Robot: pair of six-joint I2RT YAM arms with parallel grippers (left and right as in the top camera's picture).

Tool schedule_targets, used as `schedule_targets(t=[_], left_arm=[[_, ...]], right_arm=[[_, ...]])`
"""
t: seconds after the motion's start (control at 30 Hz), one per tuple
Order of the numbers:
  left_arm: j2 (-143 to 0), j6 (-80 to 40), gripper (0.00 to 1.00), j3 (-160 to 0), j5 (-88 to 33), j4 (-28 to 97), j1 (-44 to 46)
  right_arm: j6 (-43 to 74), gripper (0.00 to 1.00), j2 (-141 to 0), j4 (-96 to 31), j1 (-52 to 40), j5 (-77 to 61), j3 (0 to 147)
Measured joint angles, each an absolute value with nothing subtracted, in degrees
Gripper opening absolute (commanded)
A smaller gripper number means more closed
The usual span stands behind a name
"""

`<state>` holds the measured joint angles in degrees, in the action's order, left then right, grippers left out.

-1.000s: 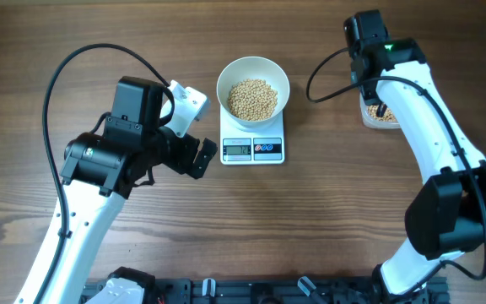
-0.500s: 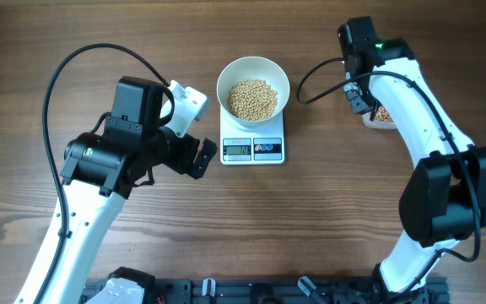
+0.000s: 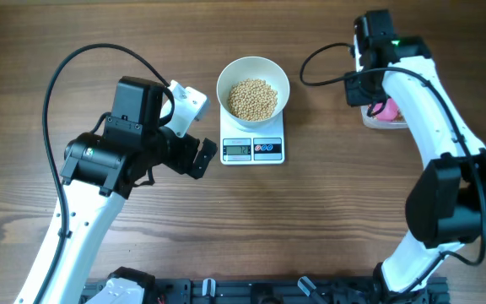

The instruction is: Scoop item into bowl and weigh 150g on scale

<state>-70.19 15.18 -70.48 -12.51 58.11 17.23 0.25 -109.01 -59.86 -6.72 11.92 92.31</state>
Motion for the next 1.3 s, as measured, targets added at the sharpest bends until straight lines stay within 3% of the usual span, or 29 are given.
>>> schedule_targets(t=[0.2,0.43,0.83,1.3], left_arm=[[-70.19,15.18,1.0,-70.48,-12.51,58.11,17.23],[-70.19,15.18,1.0,-70.48,-12.53,58.11,17.23],[-70.19,15.18,1.0,-70.48,-12.51,58.11,17.23],[-70.19,15.18,1.0,-70.48,-12.53,58.11,17.23]], right_arm=[[-0.51,0.04,-106.67,-59.75,1.67,1.63,92.42],[-9.63,0.04,-106.5,-59.75,11.07,-11.84,92.62],[-20.05,0.04,-106.5,-63.42,16.95,-21.61,92.62],[-22.74,0.04,-106.5,-61.78,25.41,-32.29,89.62]])
